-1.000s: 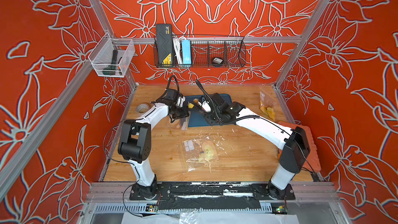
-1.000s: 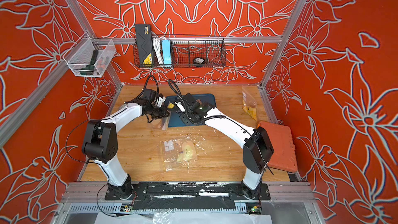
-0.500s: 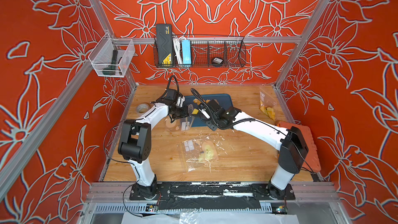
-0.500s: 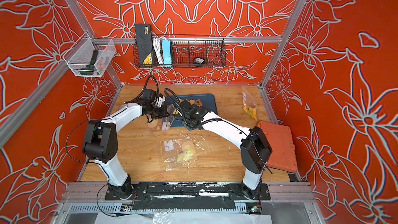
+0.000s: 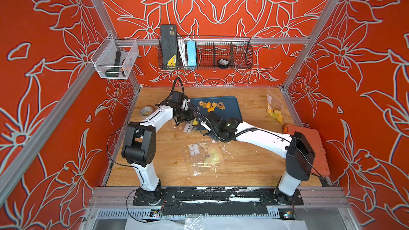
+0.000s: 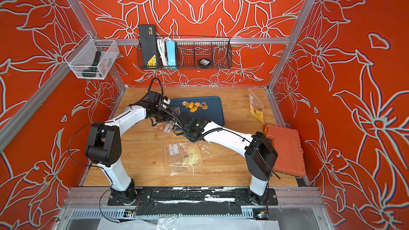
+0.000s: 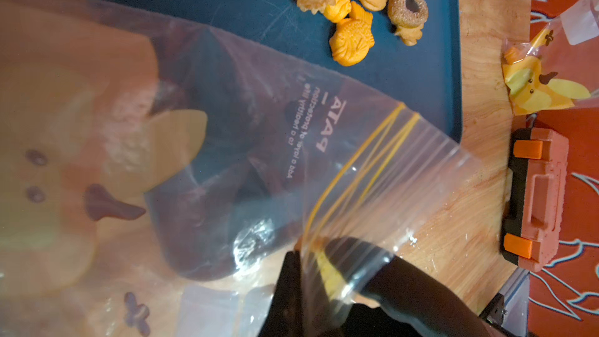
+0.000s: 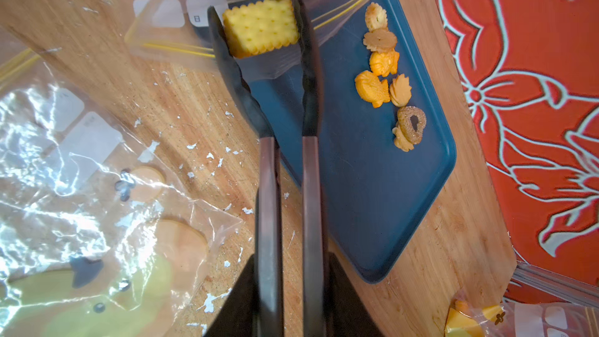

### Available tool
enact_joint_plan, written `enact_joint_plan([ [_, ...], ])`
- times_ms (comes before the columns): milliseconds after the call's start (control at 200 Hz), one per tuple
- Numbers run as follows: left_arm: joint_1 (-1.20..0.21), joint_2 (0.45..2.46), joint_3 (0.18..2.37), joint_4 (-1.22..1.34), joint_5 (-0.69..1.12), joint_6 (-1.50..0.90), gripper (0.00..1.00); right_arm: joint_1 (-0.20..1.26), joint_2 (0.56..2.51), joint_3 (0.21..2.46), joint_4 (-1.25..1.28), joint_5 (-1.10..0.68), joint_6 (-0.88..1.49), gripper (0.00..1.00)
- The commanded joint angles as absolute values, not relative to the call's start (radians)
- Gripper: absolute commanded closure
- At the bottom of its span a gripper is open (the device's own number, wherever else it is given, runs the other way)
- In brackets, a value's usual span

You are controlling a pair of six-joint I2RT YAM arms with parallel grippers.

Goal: Put the cookies into a resealable bag to prevent moisture
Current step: Place the cookie in the ziploc bag.

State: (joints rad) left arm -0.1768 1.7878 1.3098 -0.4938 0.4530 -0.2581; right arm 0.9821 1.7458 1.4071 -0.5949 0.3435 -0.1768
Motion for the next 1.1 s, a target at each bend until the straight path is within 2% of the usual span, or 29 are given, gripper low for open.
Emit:
enact_joint_plan([
  [0, -0.181, 1.786, 1.325, -0.505, 0.479, -0.232, 1.00, 0.979, 1.769, 1.457, -0.571, 0.374, -0.190, 0.67],
  [315, -0.179, 1.779, 1.353, -0.505, 0.481, -0.231, 1.00, 0.934, 1.851, 1.544, -0.589, 0.297, -0.149, 0.68],
  [791, -0.135, 1.916, 1.566, -0.580, 0.495, -0.252, 1.00, 0.808, 1.944, 1.651, -0.606, 0.205, -0.136, 0.70],
  [1031, -0.133, 1.924, 1.537, -0.557, 0.508, -0.251, 1.00, 0.805, 1.985, 1.741, -0.616, 0.080, -0.147, 0.67],
  [1096, -0.130, 1.923, 1.537, -0.557, 0.508, -0.250, 1.00, 0.806, 1.998, 1.764, -0.630, 0.063, -0.150, 0.63],
])
